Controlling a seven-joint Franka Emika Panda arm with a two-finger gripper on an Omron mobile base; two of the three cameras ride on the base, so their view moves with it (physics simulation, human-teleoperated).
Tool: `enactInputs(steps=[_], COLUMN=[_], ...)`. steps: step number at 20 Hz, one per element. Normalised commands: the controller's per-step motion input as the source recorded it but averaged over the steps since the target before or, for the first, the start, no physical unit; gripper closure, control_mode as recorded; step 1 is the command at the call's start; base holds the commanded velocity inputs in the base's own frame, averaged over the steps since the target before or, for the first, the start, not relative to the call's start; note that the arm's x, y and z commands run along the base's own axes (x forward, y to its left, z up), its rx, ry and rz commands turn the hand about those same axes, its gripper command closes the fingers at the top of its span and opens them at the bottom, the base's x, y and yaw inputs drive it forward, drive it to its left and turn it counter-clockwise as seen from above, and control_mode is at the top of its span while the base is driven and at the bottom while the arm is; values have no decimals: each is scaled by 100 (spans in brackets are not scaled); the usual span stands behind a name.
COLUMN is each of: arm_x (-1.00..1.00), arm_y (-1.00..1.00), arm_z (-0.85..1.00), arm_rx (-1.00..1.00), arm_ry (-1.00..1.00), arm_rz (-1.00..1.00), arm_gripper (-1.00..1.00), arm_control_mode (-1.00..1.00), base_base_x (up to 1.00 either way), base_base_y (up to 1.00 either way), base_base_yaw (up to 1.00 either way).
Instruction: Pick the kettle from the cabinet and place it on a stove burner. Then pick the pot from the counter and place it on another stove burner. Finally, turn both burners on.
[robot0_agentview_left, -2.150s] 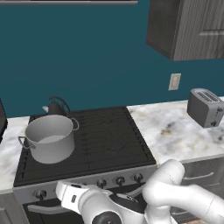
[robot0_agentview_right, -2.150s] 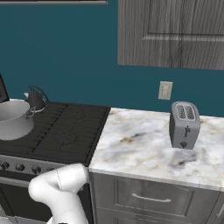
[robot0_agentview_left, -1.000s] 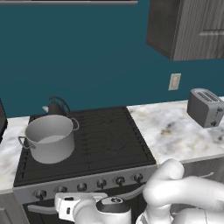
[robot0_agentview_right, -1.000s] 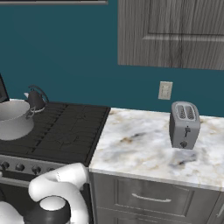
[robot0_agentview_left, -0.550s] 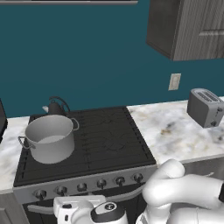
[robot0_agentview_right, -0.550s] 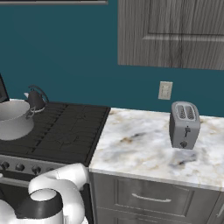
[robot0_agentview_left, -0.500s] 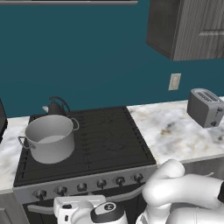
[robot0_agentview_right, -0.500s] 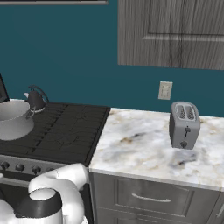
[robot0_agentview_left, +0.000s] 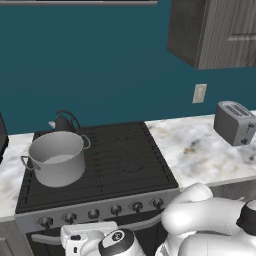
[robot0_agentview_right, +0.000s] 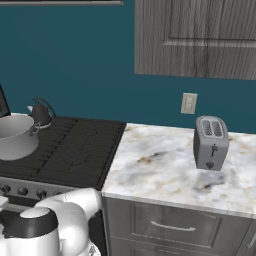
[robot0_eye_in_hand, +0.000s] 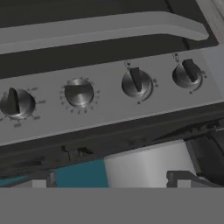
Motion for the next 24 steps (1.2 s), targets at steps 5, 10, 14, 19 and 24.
enactInputs(steps=[5, 10, 14, 19, 24], arm_x=[14, 10, 4, 15, 19], arm_y=[17, 16, 14, 11, 7], arm_z=[-16, -21, -22, -7, -6], arm_rx=[0, -1, -2, 0, 0], arm_ry=[-5, -6, -6, -5, -2], arm_rz=[0, 0, 0, 0, 0], arm_gripper=[-100, -100, -100, -100, -100], arm_control_mode=[-100, -100, -100, -100, -100], base_base_x=[0, 0, 0, 0, 0], base_base_y=[0, 0, 0, 0, 0], base_base_yaw=[0, 0, 0, 0, 0])
